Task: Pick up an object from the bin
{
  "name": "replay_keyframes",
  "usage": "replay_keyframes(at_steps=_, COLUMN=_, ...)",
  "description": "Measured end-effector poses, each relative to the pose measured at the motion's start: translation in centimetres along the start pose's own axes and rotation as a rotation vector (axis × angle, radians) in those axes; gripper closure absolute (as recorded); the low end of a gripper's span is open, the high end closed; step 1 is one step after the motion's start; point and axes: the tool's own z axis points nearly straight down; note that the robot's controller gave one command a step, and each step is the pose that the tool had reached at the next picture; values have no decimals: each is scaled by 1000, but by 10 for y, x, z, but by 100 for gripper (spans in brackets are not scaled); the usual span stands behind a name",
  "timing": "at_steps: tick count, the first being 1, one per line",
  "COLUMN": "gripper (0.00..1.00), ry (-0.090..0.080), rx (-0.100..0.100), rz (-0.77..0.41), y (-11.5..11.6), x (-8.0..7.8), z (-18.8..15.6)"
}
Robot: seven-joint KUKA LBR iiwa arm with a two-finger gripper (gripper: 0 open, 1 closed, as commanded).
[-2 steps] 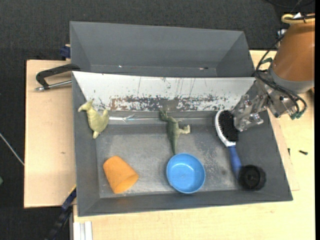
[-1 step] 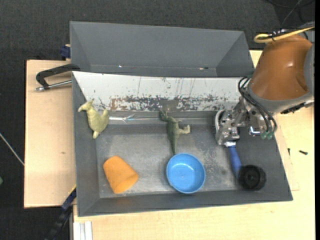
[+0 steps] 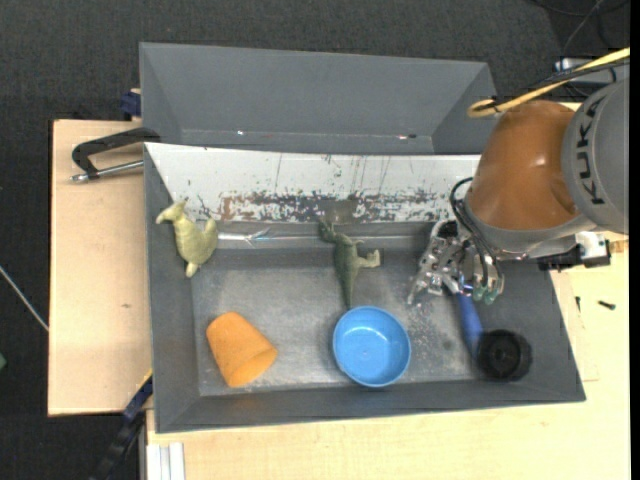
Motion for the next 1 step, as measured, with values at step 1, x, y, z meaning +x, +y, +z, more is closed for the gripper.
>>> replay_keyframes(at_steps=1, gripper=100, ry=-18, rx=0, rz=-161, y=-44, x=31, z=-155)
